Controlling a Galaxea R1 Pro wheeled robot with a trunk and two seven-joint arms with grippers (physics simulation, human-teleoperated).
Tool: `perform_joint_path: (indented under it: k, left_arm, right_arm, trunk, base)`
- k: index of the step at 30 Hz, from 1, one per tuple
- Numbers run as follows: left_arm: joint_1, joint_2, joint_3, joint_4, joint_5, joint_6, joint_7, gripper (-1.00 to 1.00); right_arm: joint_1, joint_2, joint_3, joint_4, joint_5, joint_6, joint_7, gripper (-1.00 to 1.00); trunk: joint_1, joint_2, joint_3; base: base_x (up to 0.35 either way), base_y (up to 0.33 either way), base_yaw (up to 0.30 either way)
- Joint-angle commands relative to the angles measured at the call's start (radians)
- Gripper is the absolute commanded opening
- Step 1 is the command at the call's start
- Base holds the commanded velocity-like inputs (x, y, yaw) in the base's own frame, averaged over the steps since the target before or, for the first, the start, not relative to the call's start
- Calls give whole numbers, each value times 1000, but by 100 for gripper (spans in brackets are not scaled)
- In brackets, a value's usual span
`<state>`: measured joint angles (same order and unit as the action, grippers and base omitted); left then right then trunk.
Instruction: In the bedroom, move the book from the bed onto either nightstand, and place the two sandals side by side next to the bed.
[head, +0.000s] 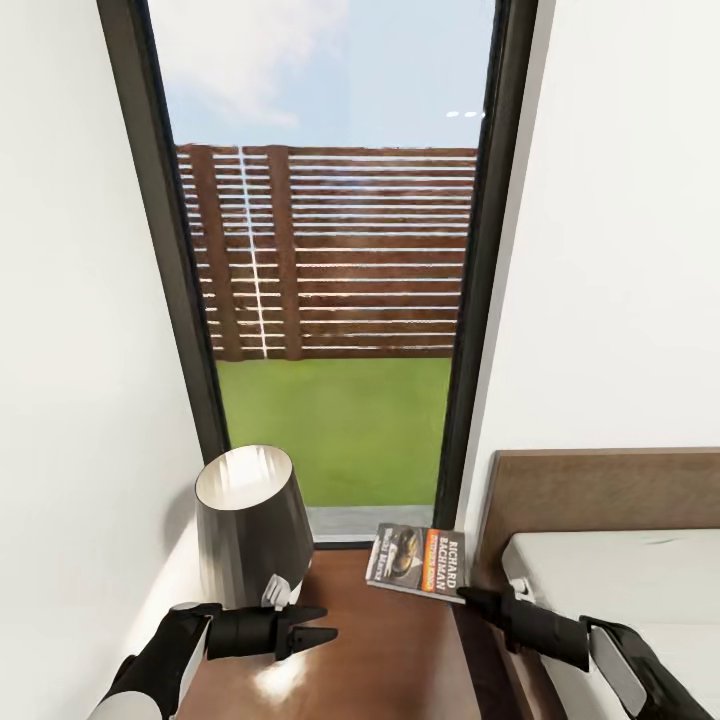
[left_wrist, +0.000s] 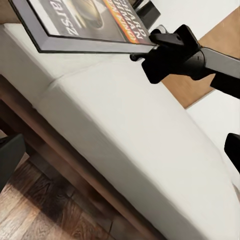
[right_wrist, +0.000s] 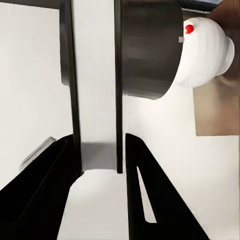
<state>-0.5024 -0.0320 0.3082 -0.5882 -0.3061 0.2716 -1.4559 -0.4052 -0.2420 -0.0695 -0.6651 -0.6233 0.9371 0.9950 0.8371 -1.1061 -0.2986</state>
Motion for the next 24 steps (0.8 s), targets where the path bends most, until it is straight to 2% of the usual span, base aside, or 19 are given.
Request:
perform_joint_path:
  k: [1, 2, 3, 4, 7, 12, 24]
  left_arm:
    - [-1, -2, 8, -1, -10, 11, -7, 100]
    - [-1, -2, 8, -1, -10, 11, -7, 100]
    - [-1, -2, 9, -1, -10, 11, -6, 100]
    - [-1, -2, 9, -1, -10, 11, -6, 100]
    - [-1, -2, 10, -1, -10, 11, -7, 100]
    - [-1, -2, 11, -1, -9, 11, -7, 100]
    - [-1, -2, 11, -1, -10, 12, -2, 100]
  right_arm:
    - [-2, 24, -3, 5, 4, -1, 2, -100]
    - [-2, 33, -3, 7, 5, -2, 1, -100]
    - [-2, 54, -3, 10, 7, -3, -3, -100]
    - [-3, 85, -3, 13, 8, -5, -30, -100]
    - [-3, 124, -4, 14, 8, -7, -160, -100]
    - [-3, 141, -4, 15, 3, -7, -236, -100]
    - [-3, 143, -3, 15, 1, -7, -247, -100]
  trunk:
    - [0, -1, -1]
    - [0, -1, -1]
    - [0, -1, -1]
    - [0, -1, -1]
    - [0, -1, -1]
    - [0, -1, -1]
    - [0, -1, -1]
  base:
    - [0, 0, 0]
    - [0, 0, 0]
    - [0, 0, 0]
    - [0, 0, 0]
    - [0, 0, 0]
    - [0, 0, 0]
    - [0, 0, 0]
